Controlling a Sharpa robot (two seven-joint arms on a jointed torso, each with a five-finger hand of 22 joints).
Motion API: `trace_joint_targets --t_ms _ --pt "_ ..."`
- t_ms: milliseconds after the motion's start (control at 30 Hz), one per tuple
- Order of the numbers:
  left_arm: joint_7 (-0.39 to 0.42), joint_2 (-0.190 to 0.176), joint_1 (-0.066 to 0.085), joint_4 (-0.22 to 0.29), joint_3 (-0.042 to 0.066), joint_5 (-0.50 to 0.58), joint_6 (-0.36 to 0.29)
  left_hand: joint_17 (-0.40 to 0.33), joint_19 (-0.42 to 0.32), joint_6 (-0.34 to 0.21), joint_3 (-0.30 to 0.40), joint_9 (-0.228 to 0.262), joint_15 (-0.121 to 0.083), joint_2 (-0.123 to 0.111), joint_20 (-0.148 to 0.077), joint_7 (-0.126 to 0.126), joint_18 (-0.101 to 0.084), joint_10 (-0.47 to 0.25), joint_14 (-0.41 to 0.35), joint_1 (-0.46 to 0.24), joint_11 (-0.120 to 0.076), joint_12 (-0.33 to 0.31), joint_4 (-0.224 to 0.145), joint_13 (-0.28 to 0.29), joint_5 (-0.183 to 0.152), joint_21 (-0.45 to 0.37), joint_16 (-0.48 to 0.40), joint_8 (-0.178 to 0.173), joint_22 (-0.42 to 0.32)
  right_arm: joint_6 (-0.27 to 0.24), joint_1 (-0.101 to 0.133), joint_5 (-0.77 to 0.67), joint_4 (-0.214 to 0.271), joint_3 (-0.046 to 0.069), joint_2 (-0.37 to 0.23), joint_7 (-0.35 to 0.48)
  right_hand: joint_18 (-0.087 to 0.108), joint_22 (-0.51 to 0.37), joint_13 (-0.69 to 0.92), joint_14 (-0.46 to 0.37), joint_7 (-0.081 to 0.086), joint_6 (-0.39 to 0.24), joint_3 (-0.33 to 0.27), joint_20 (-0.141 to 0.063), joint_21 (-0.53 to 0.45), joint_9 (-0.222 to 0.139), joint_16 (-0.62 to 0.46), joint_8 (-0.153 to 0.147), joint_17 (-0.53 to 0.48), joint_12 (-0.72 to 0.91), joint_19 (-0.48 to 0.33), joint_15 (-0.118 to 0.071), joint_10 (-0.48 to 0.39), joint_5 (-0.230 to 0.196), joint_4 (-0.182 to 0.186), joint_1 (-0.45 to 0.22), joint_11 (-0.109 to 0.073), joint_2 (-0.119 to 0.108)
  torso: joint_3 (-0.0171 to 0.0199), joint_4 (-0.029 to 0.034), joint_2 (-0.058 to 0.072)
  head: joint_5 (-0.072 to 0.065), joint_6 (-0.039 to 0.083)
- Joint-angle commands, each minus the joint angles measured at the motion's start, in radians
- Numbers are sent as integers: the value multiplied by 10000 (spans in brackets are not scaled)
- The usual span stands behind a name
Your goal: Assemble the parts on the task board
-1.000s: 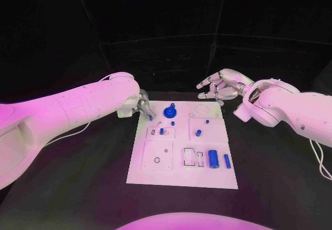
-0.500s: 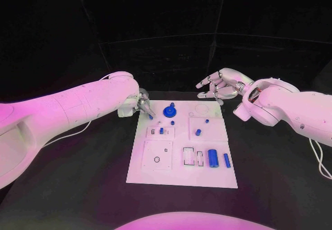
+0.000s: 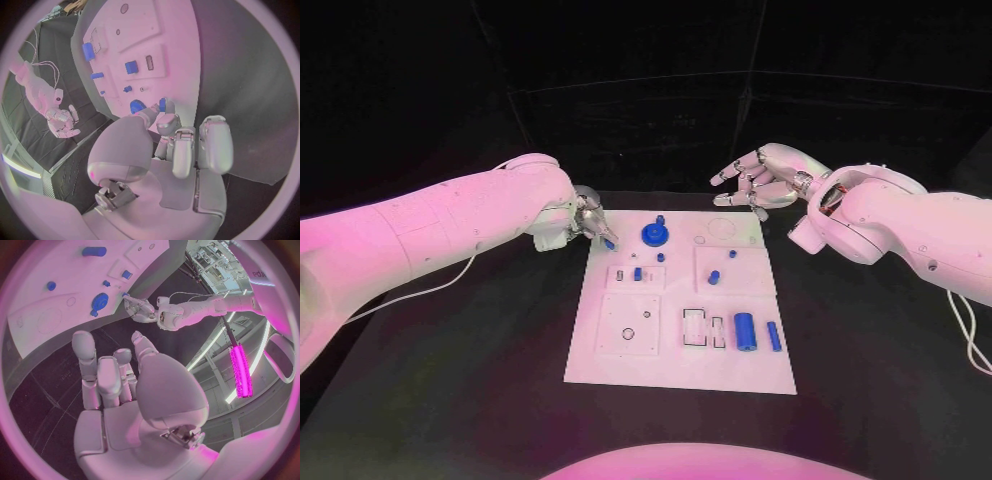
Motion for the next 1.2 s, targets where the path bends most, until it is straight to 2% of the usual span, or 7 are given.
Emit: trace_joint_targets --t_ms 33,167,300,567,700,900,1200 --pt "174 -344 7 610 -7 769 -1122 2634 165 12 2123 89 3 -184 -4 0 23 118 1039 -418 -10 54 -1554 29 94 -62 31 155 24 93 21 9 0 6 -16 60 74 -9 -14 -23 8 -96 -20 15 -66 -8 -35 48 -15 -46 -59 -62 -75 64 20 -34 19 39 20 58 -22 1 -12" --pt "174 -887 -29 1508 -16 869 -1855 2634 176 -7 2804 219 -43 -425 -12 -36 14 224 1039 -822 -33 127 -1713 101 205 -64 31 380 43 96 22 10 -19 6 -34 54 74 -9 -14 -23 8 -96 -20 15 -66 -8 -35 48 -15 -46 -59 -62 -75 64 20 -34 19 39 16 98 -31 -8 -23" --pt "221 -1309 -156 2228 -26 728 -2467 2634 188 -1 2971 259 -53 -491 -22 -52 8 267 1039 -921 -43 163 -1764 138 233 -44 31 452 75 101 22 14 -46 5 -38 54 74 -9 -14 -23 8 -96 -20 15 -66 -8 -35 48 -15 -46 -59 -62 -75 64 20 -34 19 39 32 117 -57 27 -48" --pt "270 -1606 -495 2987 -38 100 -3232 2634 192 14 3115 290 -65 -559 -32 -69 9 295 1039 -1001 -58 174 -1815 143 286 -47 31 513 76 131 20 19 -100 3 -12 67 74 -9 -14 -23 8 -96 -20 15 -66 -8 -35 48 -15 -46 -59 -62 -75 64 20 -34 19 39 26 185 -96 4 -67" --pt "275 -1650 -629 3231 -43 -267 -3337 2634 191 18 3149 296 -68 -574 -34 -72 11 298 1039 -1018 -62 170 -1826 136 299 -52 31 526 70 143 20 20 -118 3 1 69 74 -9 -14 -23 8 -96 -20 15 -66 -8 -35 48 -15 -46 -59 -62 -75 64 20 -34 19 39 26 162 -78 37 -67" --pt "229 -1627 -768 3386 -59 -676 -3068 2634 190 20 3167 300 -69 -583 -35 -74 11 308 1039 -1028 -64 183 -1833 153 304 -55 31 533 67 152 18 20 -130 2 9 76 74 -9 -14 -23 8 -96 -20 15 -66 -8 -35 48 -15 -46 -59 -62 -75 64 20 -34 19 39 25 169 -73 30 -72" --pt "96 -1505 -850 3323 -101 -1050 -2668 2634 193 18 3180 302 -71 -593 -36 -75 10 312 1039 -1035 -66 186 -1840 157 307 -50 31 537 74 162 17 11 -141 1 37 88 74 -9 -14 -23 8 -96 -20 15 -66 -8 -35 48 -15 -46 -59 -62 -75 64 20 -34 19 39 33 153 -71 19 -107"
